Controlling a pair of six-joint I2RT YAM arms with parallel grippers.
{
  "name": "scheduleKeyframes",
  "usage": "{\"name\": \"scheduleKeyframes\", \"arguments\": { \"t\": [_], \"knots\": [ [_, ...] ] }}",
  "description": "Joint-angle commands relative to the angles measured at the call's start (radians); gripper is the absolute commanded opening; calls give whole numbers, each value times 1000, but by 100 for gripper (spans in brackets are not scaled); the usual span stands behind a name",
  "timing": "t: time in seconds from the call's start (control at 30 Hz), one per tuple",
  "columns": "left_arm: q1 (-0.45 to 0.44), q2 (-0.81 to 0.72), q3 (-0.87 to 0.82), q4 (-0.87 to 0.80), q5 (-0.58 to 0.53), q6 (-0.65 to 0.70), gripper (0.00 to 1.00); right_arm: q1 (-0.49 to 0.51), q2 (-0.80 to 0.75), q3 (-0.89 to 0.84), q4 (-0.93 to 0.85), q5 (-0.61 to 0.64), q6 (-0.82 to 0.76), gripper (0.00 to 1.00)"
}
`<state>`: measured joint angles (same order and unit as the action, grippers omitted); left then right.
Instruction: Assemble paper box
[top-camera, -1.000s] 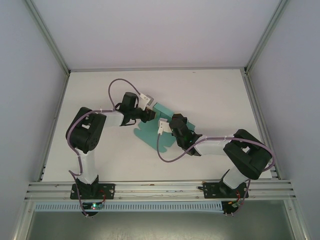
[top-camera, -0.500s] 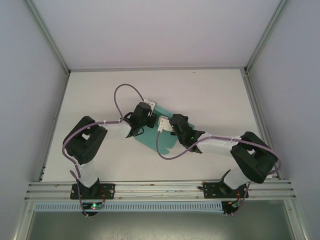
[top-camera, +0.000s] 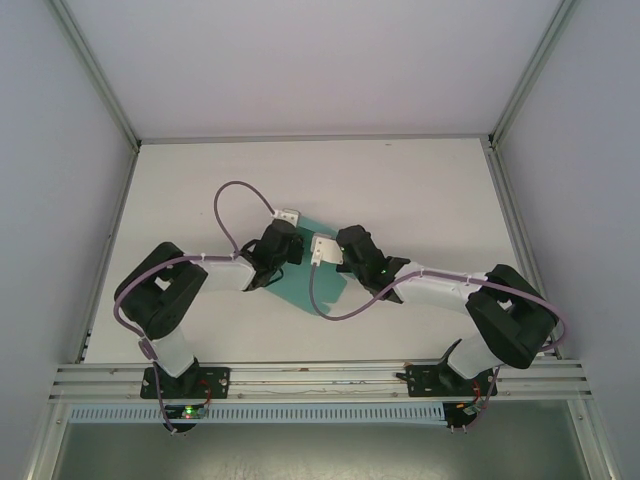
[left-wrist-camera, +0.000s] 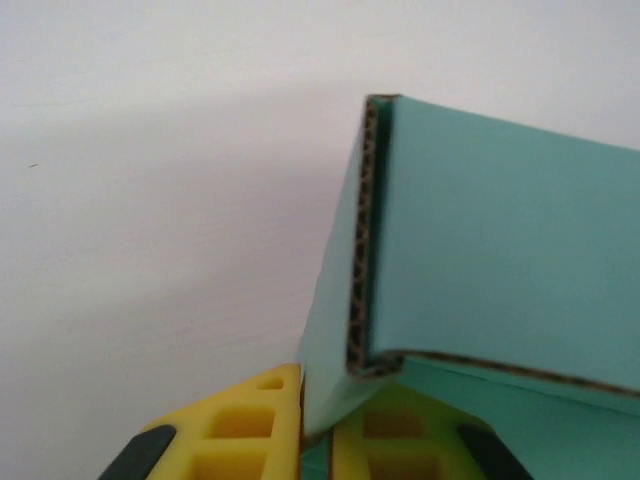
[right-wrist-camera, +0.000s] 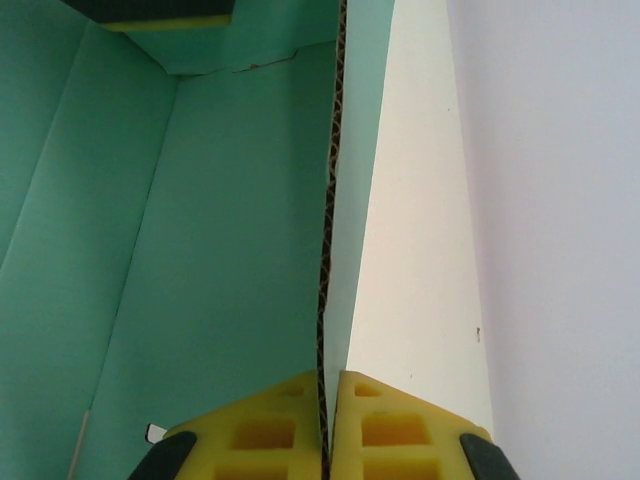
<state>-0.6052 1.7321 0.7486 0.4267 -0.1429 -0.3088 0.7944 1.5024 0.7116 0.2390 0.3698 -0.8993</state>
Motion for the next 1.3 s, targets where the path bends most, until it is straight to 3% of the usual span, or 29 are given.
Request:
{"name": "scheduleKeyframes", "arguments": {
  "t": [0.0, 0.1, 0.37, 0.47, 0.57, 0.6, 0.7, 0.8, 0.9, 1.03, 1.27],
  "knots": [
    [67, -4, -33, 102, 127, 48, 11, 15, 53, -24, -250, -168, 25, 0],
    [108, 3, -39, 174, 222, 69, 30, 13, 78, -8, -274, -182, 27, 0],
    [175, 71, 50, 168, 370, 122, 33, 7, 90, 0, -287, -198, 31, 0],
    [182, 85, 71, 146, 369, 122, 4, 5, 95, 1, -288, -184, 29, 0],
    [175, 80, 81, 87, 379, 151, 0, 8, 86, -12, -255, -154, 19, 0],
    [164, 74, 74, 70, 338, 166, 0, 6, 80, -21, -237, -149, 18, 0],
    [115, 61, 49, 38, 67, 168, 0, 5, 58, -26, -221, -137, 29, 0],
    [56, 78, 78, -57, -324, 97, 0, 16, 34, -31, -212, -138, 35, 0],
    [36, 110, 85, -103, -515, -28, 0, 17, 23, -40, -201, -135, 42, 0],
    [18, 173, 148, -204, -688, -109, 0, 20, 21, -36, -221, -126, 51, 0],
    [25, 156, 145, -189, -569, -17, 0, 14, 17, -38, -212, -113, 51, 0]
  ]
}}
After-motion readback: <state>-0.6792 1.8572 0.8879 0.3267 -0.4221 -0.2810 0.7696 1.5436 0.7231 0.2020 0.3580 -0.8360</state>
